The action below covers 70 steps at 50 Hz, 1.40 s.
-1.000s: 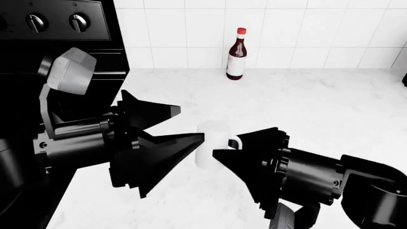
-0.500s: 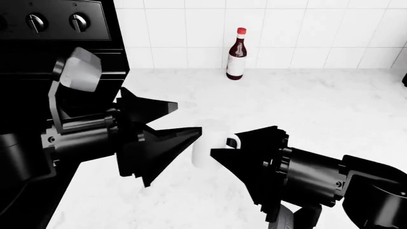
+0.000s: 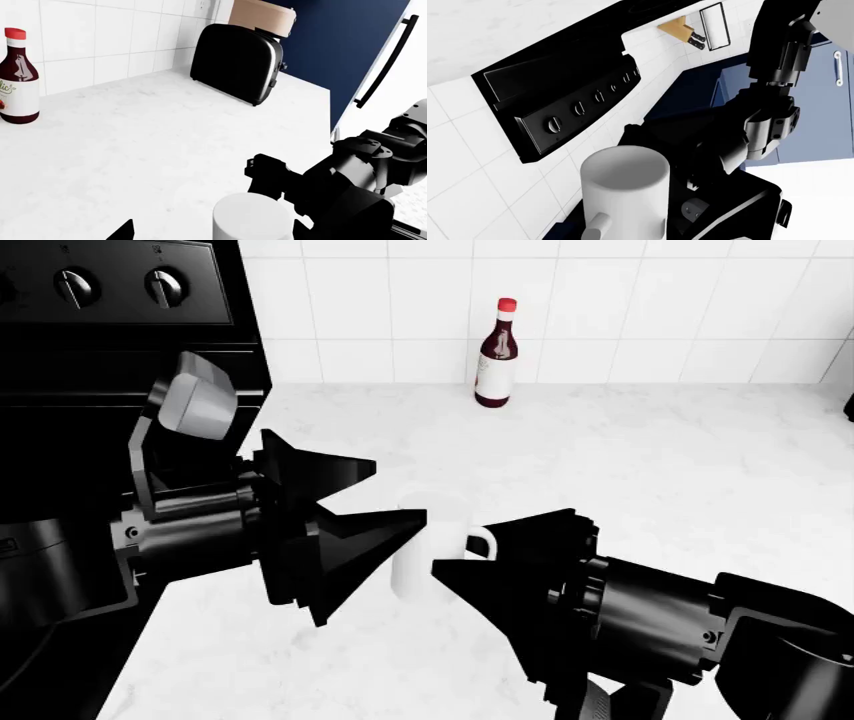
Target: A wet mug is on the counter and needs to be dried. Pick it up and place it upside down in the open cabinet.
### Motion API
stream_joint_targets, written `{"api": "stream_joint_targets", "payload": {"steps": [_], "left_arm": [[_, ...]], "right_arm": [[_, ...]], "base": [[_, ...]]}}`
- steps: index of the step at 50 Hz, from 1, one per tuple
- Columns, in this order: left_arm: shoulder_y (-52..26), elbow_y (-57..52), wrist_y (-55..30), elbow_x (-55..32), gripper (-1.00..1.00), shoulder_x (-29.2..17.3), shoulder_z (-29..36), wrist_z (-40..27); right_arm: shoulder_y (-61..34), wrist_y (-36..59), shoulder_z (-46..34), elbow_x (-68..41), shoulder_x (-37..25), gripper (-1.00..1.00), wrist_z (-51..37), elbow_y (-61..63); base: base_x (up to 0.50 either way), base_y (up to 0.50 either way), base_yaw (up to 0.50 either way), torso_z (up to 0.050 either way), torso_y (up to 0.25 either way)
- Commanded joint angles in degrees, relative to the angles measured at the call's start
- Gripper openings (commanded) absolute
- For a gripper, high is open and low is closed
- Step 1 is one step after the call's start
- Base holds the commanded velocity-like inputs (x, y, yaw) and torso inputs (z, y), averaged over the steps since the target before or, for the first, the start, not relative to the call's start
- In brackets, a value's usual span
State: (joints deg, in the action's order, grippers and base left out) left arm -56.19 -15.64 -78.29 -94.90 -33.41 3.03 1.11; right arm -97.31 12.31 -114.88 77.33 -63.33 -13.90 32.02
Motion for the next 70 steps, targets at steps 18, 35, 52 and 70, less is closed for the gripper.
{"api": "stream_joint_targets", "payload": {"steps": [18,35,52,70], "left_arm": [[1.16,-1.16,1.31,3.01,1.00,0.75,3.40,2.86],[0.39,-1.26,2.08,6.20,1.00,1.44,6.14,5.75],[1.00,-1.82,3.74,8.78,1.00,1.87,7.89,8.08],[1.28,-2.51,5.64,11.42,1.00,2.08,9.41,10.44]], "right_arm": [[0.67,1.83,2.00,-0.27,1.20,-1.00,0.24,0.75],[0.73,2.08,2.87,-1.44,1.90,-1.00,0.06,1.19],[1.75,3.15,3.42,-2.05,2.33,-1.00,0.38,1.61],[3.11,4.24,3.83,-3.18,2.65,-1.00,0.28,1.28]], "base": [[0.00,0.00,0.00,0.000,0.001],[0.00,0.00,0.00,0.000,0.000],[0.00,0.00,0.00,0.000,0.001],[0.00,0.00,0.00,0.001,0.000]]}}
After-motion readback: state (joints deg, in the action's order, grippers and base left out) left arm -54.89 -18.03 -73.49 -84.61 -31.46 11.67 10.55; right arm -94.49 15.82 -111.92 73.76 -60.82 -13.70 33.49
